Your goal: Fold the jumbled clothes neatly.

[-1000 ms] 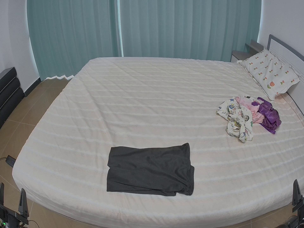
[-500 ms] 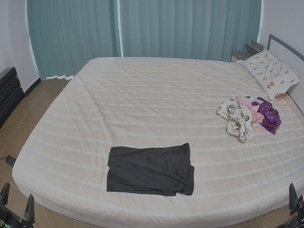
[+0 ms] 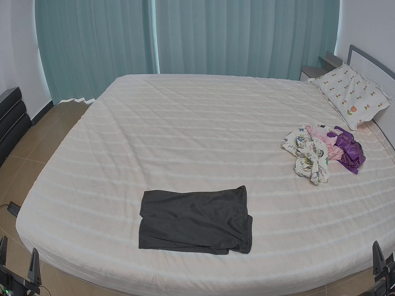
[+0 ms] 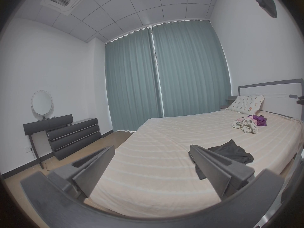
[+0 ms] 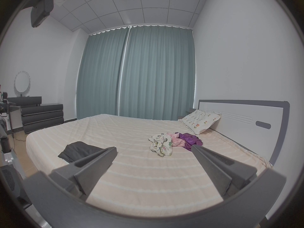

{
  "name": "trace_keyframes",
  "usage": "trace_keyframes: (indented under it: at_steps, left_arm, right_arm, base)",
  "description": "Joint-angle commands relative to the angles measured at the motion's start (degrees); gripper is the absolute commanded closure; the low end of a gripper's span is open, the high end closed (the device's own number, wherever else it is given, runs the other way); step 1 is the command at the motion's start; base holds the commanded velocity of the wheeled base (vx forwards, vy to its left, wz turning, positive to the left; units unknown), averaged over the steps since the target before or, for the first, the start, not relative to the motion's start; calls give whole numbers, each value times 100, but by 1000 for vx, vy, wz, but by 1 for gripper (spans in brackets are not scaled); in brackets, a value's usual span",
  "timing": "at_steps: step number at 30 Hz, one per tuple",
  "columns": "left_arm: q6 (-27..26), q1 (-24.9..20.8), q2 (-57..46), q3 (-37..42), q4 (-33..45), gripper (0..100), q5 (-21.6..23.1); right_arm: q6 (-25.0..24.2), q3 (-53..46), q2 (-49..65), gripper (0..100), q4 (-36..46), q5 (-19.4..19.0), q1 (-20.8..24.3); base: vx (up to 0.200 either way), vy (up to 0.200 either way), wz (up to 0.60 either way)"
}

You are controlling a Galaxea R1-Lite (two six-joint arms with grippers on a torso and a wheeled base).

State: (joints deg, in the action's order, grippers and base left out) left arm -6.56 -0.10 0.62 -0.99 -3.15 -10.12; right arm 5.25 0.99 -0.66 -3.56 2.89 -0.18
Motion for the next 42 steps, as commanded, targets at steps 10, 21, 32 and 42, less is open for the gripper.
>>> trace_keyframes:
  at_steps: [10,21,32,42]
  left_arm:
    - [542,-17,-45,90,341,0,1434]
    - [629,-8,-45,90,358,0,1381]
    - [638,-8,-45,90,350,0,1381]
    - [638,-8,-45,90,350,0,1381]
  right_arm:
    - [-464,-11,48,0,602,-219,1]
    - [-543,-20,57,0,584,-227,1]
    - [-552,-20,57,0,584,-227,1]
    - [-657,-37,57,0,497,-175,1]
  base:
    - [0,0,0]
    - [0,0,0]
    - [0,0,0]
    - [0,0,0]
